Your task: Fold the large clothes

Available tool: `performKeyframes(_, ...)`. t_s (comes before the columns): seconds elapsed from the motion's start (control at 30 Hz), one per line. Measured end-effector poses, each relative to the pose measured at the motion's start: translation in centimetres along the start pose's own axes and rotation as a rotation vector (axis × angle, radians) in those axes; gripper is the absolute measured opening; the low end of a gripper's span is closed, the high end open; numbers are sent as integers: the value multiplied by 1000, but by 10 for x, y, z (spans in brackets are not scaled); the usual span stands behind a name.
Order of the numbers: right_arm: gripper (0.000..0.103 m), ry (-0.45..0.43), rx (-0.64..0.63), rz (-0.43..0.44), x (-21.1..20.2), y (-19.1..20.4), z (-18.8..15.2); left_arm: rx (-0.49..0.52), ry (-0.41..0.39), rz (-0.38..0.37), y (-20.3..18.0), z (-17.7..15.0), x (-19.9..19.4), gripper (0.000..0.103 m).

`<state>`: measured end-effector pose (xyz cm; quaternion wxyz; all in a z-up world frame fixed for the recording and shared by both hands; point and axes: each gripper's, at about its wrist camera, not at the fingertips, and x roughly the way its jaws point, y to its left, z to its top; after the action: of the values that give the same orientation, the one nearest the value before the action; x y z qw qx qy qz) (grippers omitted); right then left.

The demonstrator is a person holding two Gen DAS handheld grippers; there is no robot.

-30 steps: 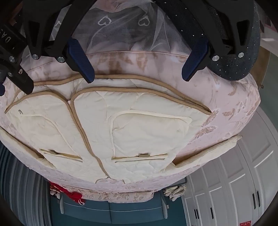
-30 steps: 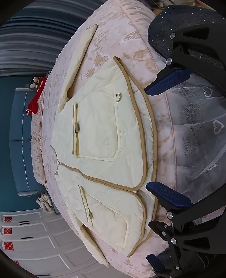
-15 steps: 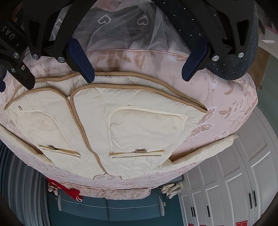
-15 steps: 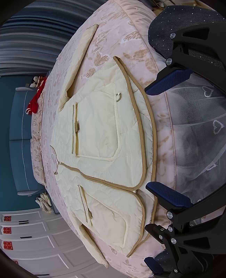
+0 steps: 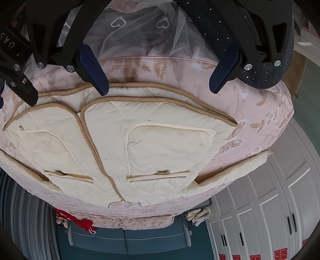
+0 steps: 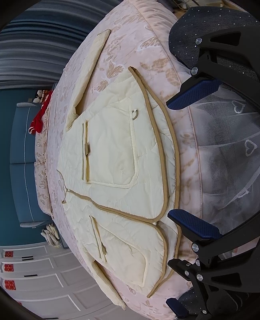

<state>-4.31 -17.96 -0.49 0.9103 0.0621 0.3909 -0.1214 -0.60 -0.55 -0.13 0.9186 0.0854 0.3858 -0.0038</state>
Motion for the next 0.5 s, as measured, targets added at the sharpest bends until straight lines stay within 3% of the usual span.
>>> performKeyframes(0.23,98,-3,4,1,0,-2,0,-12,-37,1,0,0,-4,97)
performKeyframes(0.5,98,-7,-2,2,-2,-3,0,-31,-14,-11,4,2,-2,97)
